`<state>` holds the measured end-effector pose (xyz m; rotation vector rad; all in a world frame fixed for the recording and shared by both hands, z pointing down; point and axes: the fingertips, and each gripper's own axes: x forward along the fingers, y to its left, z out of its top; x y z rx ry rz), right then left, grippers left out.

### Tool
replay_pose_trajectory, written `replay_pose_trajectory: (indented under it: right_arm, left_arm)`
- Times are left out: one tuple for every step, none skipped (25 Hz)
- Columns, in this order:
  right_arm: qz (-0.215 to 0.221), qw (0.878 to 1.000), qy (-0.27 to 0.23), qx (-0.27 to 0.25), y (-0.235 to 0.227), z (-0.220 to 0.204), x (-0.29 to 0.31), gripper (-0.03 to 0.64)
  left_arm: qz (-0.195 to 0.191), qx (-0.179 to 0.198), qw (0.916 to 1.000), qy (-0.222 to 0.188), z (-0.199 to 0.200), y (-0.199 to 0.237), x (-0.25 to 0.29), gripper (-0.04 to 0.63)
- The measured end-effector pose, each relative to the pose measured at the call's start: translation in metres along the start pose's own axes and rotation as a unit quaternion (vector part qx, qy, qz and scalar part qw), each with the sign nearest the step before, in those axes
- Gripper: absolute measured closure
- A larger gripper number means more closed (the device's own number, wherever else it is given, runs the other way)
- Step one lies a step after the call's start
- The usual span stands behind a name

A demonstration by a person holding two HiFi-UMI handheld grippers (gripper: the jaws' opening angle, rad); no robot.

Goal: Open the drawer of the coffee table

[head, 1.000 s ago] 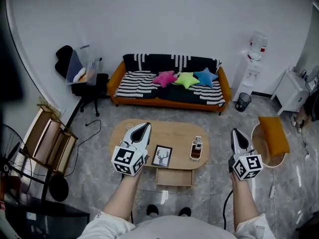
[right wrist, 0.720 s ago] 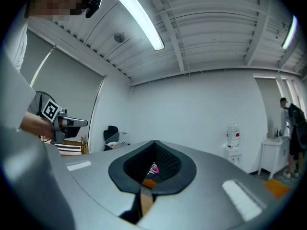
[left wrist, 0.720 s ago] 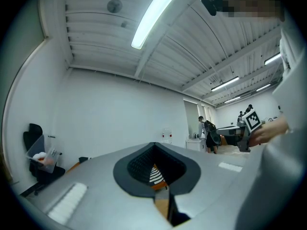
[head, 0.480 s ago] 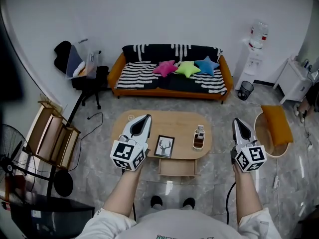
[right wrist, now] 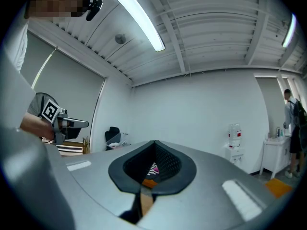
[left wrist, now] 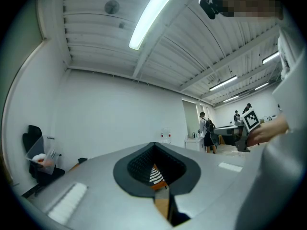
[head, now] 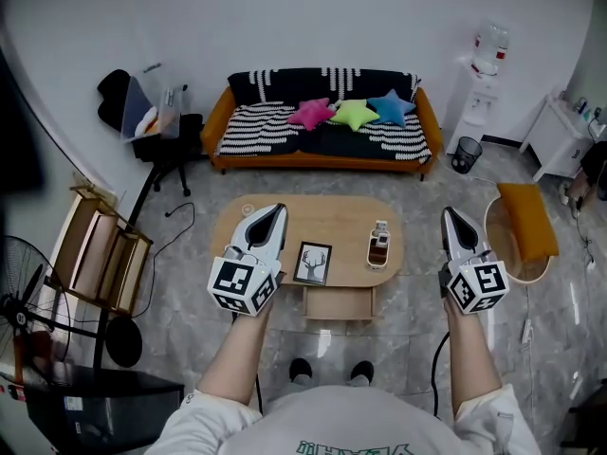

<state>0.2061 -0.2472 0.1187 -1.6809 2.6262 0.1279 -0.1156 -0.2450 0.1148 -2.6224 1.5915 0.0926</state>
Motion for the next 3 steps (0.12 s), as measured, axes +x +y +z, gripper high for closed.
replay_pose_trajectory:
  right_arm:
    - [0.000,1.000,-0.002,-0.001,-0.0006,0.0006,0.0003,0.614]
    - [0.000,1.000,-0.003,-0.001,-0.0012,0.0011,0.0006,0.614]
    - [0.000,1.000,-0.004,-0.002,-0.0019,0.0017,0.0010,0.614]
  left_arm:
    - [-0.001,0.000,1.0000,-0.001,0.0002,-0.0013,0.0011,0.597]
    - [-0.002,0.001,1.0000,-0.002,0.0003,-0.0025,0.0024,0.597]
    - [-0.002,0.001,1.0000,-0.003,0.0004,-0.0036,0.0037,0.597]
